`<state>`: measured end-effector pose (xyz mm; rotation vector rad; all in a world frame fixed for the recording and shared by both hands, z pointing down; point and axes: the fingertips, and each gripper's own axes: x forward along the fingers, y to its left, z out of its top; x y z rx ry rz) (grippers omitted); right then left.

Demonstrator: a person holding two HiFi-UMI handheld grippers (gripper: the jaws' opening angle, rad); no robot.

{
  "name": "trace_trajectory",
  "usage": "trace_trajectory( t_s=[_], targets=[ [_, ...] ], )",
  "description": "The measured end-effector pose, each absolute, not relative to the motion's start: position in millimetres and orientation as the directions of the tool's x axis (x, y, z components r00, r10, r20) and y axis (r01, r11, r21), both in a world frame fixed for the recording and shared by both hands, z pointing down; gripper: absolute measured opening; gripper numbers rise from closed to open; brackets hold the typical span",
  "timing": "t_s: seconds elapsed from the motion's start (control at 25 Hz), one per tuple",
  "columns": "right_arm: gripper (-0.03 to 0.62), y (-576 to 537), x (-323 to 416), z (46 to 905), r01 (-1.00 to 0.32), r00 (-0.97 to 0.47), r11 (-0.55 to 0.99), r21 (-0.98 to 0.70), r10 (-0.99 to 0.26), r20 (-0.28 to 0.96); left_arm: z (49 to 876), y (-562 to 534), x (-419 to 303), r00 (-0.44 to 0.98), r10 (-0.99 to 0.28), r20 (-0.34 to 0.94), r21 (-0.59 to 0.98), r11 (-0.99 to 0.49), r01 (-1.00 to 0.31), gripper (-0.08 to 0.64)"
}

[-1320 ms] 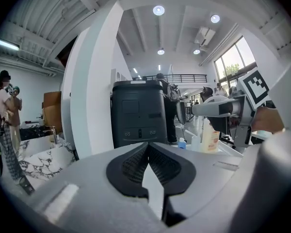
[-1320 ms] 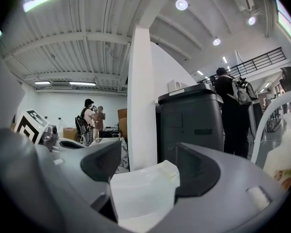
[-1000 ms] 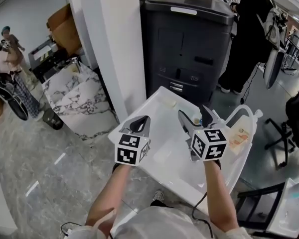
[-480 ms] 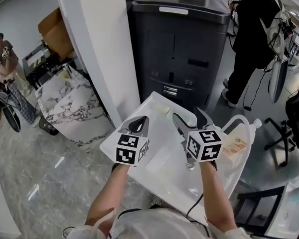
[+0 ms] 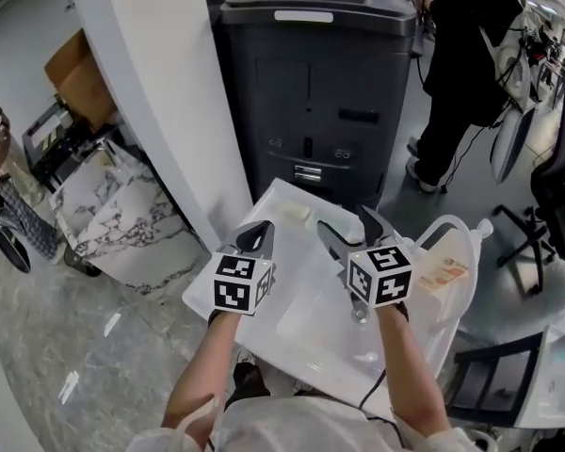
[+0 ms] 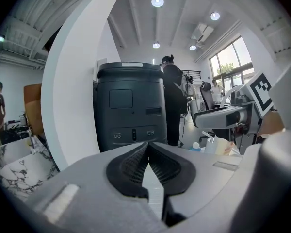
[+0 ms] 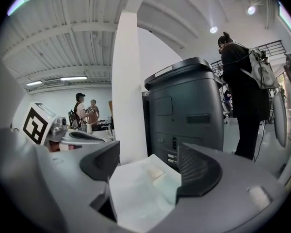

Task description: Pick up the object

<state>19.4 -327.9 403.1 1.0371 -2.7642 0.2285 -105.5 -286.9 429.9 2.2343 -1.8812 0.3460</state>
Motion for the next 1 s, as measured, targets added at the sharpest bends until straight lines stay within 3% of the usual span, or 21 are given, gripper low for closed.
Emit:
trace_trajectory(
  t_s=[0.6,1.0],
  targets=[
    [0.357,-368,-5,428,-0.790,-0.593,0.613,-0.017,-0.756,0.277,440,-375,-141,0.424,-0.858,0.290,0.024,-0.437,-0.899,0.006],
    [0.362,-389,-18,442,-0.797,-0.536,0.598,0.085,-0.765,0.358,444,-405,-144,0.538,-0.792,0.289,0.021,-0.556,-0.831,0.006]
  ],
)
